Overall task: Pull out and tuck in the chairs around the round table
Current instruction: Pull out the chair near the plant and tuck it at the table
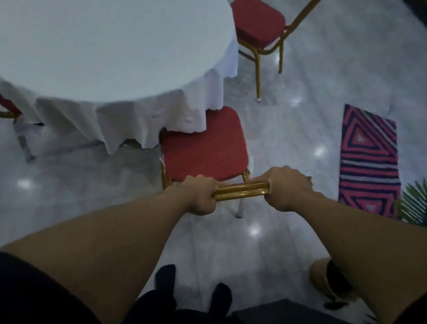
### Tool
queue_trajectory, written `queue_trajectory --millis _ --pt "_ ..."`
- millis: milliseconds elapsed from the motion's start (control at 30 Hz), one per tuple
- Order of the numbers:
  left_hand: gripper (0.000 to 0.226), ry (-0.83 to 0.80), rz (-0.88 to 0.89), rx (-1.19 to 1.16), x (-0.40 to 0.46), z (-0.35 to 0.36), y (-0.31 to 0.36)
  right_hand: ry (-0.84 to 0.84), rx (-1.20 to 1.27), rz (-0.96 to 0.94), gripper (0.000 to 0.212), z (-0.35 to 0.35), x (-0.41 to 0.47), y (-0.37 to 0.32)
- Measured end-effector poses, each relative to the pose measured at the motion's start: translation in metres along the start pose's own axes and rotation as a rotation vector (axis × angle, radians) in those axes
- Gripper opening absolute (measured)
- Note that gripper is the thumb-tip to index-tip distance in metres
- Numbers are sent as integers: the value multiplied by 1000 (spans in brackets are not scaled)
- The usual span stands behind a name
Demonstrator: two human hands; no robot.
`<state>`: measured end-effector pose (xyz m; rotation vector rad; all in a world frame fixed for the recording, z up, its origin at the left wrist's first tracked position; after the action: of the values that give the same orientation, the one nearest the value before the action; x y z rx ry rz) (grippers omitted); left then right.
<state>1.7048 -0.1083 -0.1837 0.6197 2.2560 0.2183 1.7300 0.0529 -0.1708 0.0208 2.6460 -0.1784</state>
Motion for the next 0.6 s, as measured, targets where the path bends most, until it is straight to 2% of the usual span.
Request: queue_trajectory --millis 133,267,433,600 --pt "73 10 -111 -77 0 8 -8 -50 -92 -161 51 -12 18 -12" --pt "67 26 -219 -160 2 10 -22 -50 -153 -287 52 -24 37 -26" --pt "71 -1 -229 -283 -1 6 -28 -26 -258 -408 47 -29 58 -39" --pt "75 4 -228 -312 9 -17 -51 8 -253 -406 38 -40 90 -53"
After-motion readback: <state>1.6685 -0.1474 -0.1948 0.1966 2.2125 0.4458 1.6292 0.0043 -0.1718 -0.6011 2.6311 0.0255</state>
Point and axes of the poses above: each hand's wrist, its own x-axis towards the middle knuckle, its own z-axis out of the palm, y = z × x, the point moved 10 cm from there along x, towards the middle knuckle, and after that the axes turned 11 degrees about -z, right-handed, at the moved point
